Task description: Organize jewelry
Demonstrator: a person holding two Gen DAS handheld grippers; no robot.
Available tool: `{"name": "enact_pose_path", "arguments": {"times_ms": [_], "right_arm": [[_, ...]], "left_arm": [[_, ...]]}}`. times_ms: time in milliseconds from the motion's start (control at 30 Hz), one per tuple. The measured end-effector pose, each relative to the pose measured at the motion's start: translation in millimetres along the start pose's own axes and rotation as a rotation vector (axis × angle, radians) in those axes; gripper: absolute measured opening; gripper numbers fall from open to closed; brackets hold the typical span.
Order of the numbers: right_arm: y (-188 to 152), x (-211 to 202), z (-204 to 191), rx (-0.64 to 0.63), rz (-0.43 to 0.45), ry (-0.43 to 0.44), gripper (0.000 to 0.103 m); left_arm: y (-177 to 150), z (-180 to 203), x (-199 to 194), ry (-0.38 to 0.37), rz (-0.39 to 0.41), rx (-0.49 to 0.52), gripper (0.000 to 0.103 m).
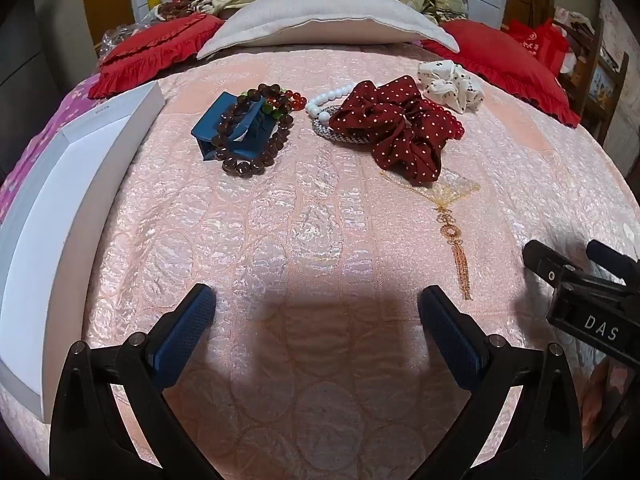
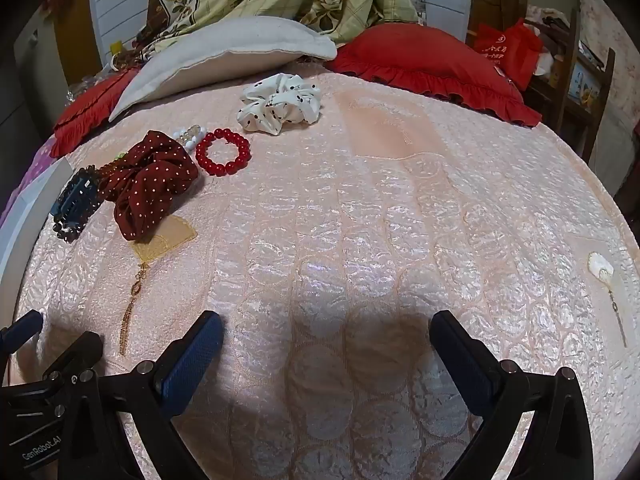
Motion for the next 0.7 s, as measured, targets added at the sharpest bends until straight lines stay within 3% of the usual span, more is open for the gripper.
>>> {"name": "enact_pose_path", "arguments": {"times_ms": [200, 400, 700], "right_arm": [[0.3, 0.4, 0.1, 0.0, -0.002, 0.0, 0.103], [-0.2, -0.1, -0.4, 0.001, 0.001, 0.0, 0.103], [-0.5, -0.1, -0.2, 0.001, 0.002, 0.001, 0.103]], "left_arm": [[2.6, -10.6, -14.0, 0.014, 0.007, -0.011, 0.098], [9.1, -46.0, -17.4, -0.015, -0.006, -0.069, 0.098], [13.7, -90.8, -21.8, 0.007, -0.005, -0.144, 0.097]]}}
Point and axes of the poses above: each gripper's, at about its wrist camera, not at the fingertips, and x roughly the way its jaws point, z to its right, y to its top, the point moved 8 cm from there along x, roughly the way its jaws point, and after that the axes turned 15 degrees about -x, right-handed, at the moved point
